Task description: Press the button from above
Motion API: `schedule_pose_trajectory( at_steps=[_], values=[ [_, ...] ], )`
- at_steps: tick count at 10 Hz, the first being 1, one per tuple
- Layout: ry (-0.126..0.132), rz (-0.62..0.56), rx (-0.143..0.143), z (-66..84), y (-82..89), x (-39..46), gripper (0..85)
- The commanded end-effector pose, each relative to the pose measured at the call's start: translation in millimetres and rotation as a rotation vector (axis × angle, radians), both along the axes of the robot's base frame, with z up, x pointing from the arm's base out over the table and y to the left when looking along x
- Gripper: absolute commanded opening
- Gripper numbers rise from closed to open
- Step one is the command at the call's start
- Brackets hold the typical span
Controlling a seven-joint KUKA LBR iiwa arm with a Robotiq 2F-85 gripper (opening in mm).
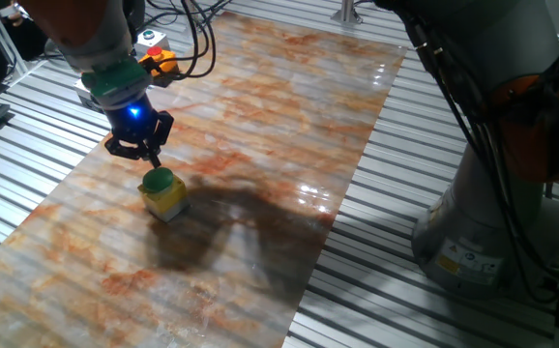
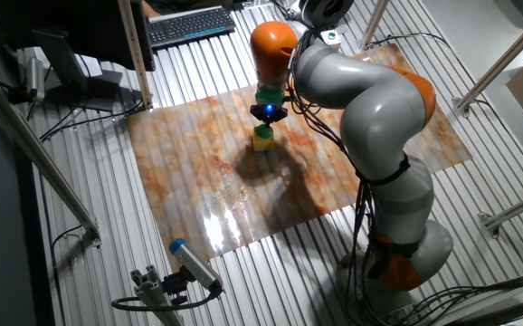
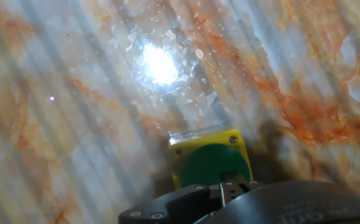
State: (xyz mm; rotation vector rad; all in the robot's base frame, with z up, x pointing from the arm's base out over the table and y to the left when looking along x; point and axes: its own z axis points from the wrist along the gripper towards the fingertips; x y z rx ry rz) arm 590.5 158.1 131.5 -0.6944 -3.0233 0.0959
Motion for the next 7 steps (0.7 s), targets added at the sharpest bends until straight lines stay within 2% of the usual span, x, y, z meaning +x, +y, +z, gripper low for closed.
schedule_pose_trajectory(
  at_steps=[1, 7],
  values=[
    [-0.002, 0.0, -0.004, -2.0, 0.8, 0.0, 0.0],
    [-0.006, 0.005, -0.004, -9.8, 1.6, 3.9, 0.0]
  ],
)
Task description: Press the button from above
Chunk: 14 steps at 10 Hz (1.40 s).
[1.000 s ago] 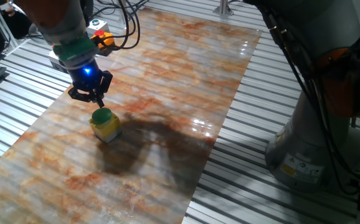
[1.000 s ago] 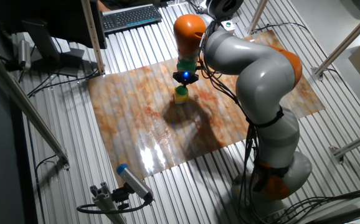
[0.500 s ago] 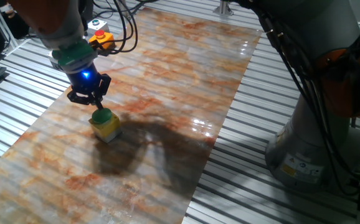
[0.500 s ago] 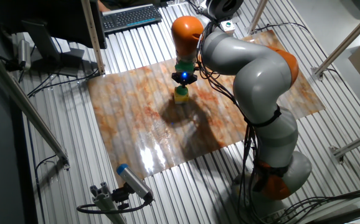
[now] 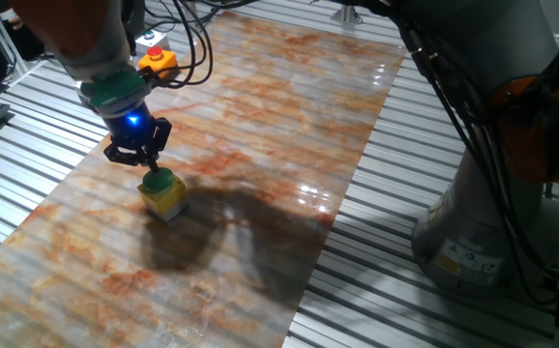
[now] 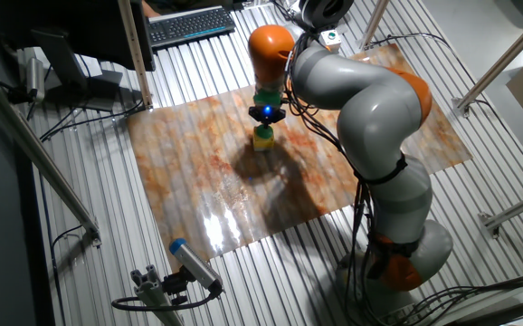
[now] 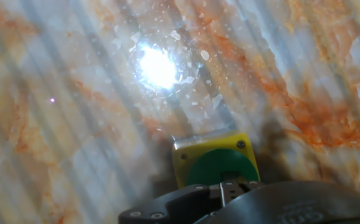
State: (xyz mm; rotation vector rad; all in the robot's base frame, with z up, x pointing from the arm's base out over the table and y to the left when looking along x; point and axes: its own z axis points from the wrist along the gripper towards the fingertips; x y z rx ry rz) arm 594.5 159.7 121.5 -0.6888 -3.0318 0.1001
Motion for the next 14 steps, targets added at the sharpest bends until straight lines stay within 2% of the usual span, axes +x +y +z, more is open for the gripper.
schedule_pose_trajectory(
  at_steps=[1, 6, 14],
  values=[
    [-0.001, 0.0, -0.001, -0.6, 0.1, 0.3, 0.0],
    [-0.009, 0.005, -0.021, -8.7, 2.0, 0.8, 0.0],
    [-0.013, 0.005, -0.02, -13.0, 3.2, -0.5, 0.0]
  ],
)
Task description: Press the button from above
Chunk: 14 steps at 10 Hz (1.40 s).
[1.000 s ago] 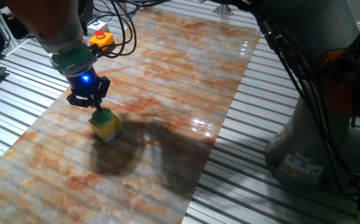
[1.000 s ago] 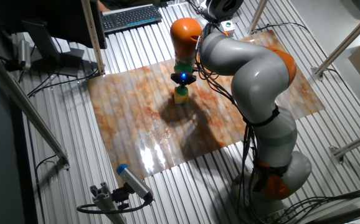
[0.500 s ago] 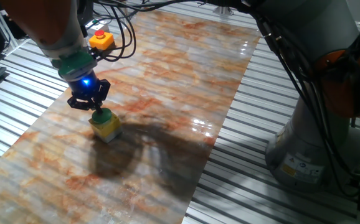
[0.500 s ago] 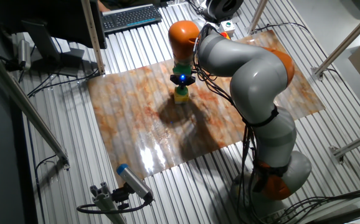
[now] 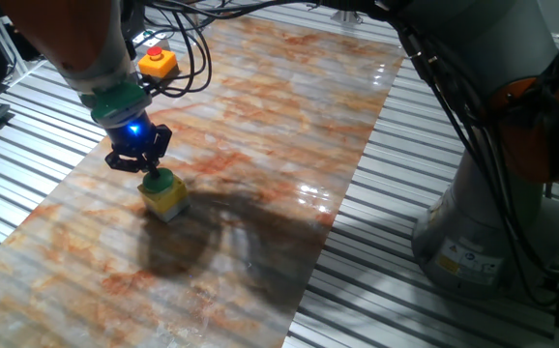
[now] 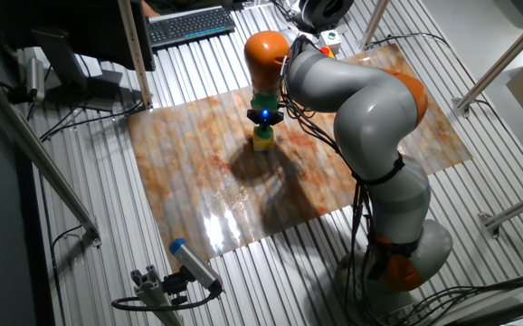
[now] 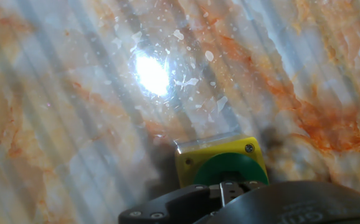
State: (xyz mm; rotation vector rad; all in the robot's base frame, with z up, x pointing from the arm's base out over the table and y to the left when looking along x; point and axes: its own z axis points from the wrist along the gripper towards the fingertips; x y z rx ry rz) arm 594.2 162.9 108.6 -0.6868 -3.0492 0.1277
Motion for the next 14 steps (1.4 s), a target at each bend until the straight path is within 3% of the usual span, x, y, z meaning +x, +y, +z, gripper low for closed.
schedule_pose_trajectory(
  at_steps=[1, 14],
  values=[
    [0.0, 0.0, -0.001, -0.2, 0.0, -0.1, 0.0],
    [-0.006, -0.003, -0.004, -7.2, 1.5, -0.5, 0.0]
  ],
)
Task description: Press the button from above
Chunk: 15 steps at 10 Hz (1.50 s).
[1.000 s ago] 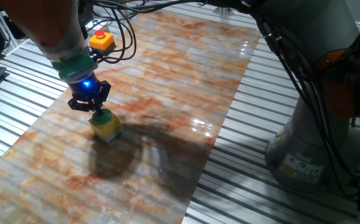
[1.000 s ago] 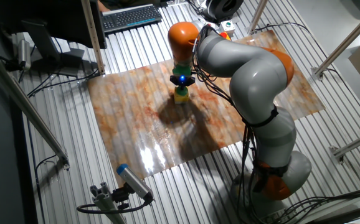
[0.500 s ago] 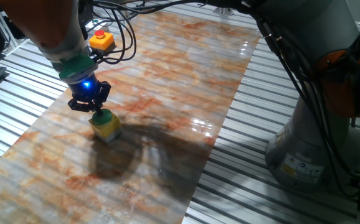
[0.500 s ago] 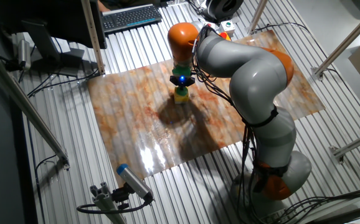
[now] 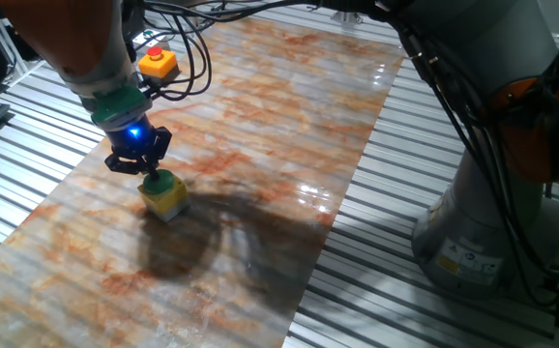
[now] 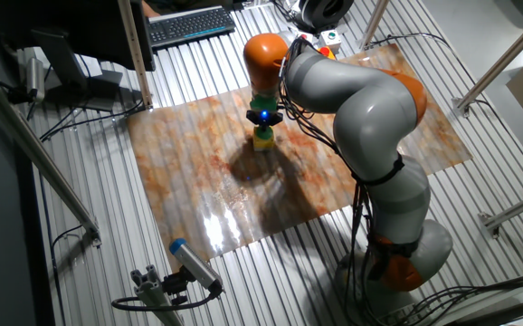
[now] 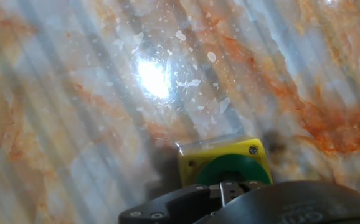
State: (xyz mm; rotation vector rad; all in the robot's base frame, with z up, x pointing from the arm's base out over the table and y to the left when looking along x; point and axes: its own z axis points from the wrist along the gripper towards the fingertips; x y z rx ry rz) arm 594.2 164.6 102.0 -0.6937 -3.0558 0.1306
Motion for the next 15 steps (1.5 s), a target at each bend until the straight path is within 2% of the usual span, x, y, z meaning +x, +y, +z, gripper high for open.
schedule_pose_trajectory(
  at_steps=[1, 7, 15],
  values=[
    [0.001, 0.0, -0.001, -0.4, -0.1, -0.9, 0.0],
    [0.007, 0.005, 0.0, 8.4, -0.9, -4.3, 0.0],
    [0.018, 0.012, 0.004, 31.9, -7.1, -8.1, 0.0]
  ],
)
